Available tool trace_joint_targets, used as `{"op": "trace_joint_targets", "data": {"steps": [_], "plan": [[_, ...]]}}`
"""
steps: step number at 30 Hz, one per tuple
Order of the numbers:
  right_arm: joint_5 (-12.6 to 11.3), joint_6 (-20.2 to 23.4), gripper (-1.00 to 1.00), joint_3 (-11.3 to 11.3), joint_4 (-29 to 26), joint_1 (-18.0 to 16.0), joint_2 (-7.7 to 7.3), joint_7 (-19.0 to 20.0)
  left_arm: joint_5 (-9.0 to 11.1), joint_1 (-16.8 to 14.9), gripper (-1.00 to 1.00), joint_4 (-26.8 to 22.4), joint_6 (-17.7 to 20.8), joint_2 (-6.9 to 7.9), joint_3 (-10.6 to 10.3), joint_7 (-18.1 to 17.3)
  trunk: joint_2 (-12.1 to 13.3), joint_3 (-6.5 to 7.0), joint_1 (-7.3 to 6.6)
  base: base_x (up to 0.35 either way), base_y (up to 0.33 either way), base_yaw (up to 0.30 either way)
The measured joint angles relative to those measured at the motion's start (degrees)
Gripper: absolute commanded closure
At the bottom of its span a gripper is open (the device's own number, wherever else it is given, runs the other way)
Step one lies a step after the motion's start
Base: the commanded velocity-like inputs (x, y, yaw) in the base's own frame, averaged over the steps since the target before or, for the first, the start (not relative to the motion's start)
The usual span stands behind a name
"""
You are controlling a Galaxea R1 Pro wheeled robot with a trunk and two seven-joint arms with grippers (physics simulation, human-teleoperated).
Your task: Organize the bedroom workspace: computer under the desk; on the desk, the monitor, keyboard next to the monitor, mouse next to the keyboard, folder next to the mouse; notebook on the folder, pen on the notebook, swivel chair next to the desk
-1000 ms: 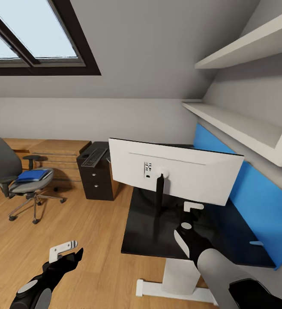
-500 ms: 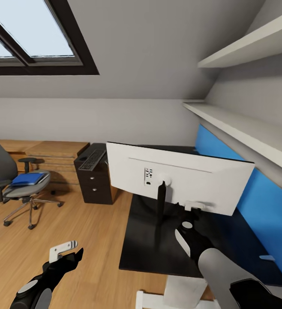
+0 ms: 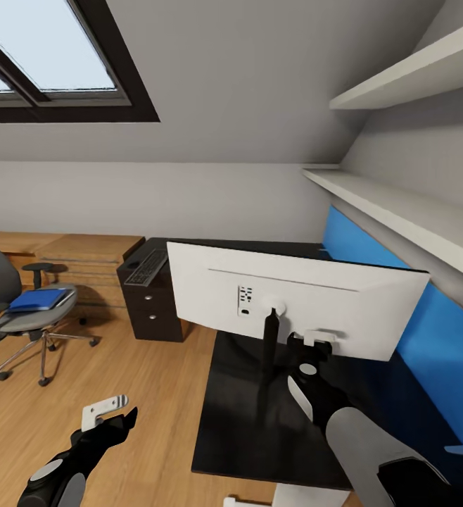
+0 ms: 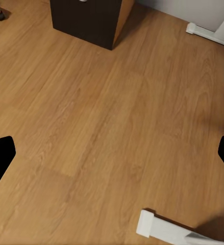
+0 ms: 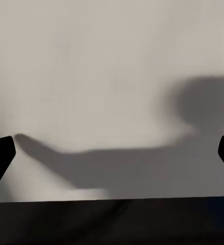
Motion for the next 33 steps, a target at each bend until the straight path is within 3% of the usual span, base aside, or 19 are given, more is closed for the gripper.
{"op": "trace_joint_targets", "data": {"steps": [12, 17, 24, 28, 33], "plan": [[0.0, -0.1, -1.00, 0.0, 0.0, 0.0, -0.16, 0.0, 0.0, 0.0, -1.00, 0.0, 0.0, 0.02, 0.3, 0.0, 0.0, 0.00, 0.00, 0.133, 0.000, 0.000], [0.0, 0.0, -1.00, 0.0, 0.1, 0.0, -1.77, 0.1, 0.0, 0.0, -1.00, 0.0, 0.0, 0.08, 0.4, 0.0, 0.0, 0.00, 0.00, 0.009, 0.000, 0.000], [-0.2, 0.1, -1.00, -0.1, 0.1, 0.0, -3.12, 0.1, 0.1, 0.0, -1.00, 0.0, 0.0, 0.01, 2.8, -0.1, 0.0, 0.00, 0.00, 0.001, 0.000, 0.000], [-0.4, 0.4, -1.00, -0.4, 0.2, 0.0, -5.15, 0.2, 0.1, 0.0, -1.00, -0.1, -0.3, 0.00, 3.0, -0.1, 0.0, 0.00, -0.02, 0.165, 0.000, 0.000], [-0.4, 0.4, -1.00, -0.4, 0.2, 0.0, -5.60, 0.2, 0.1, 0.0, -1.00, -0.1, -0.4, 0.00, 3.0, -0.1, 0.0, 0.00, -0.02, 0.237, 0.000, 0.000]]}}
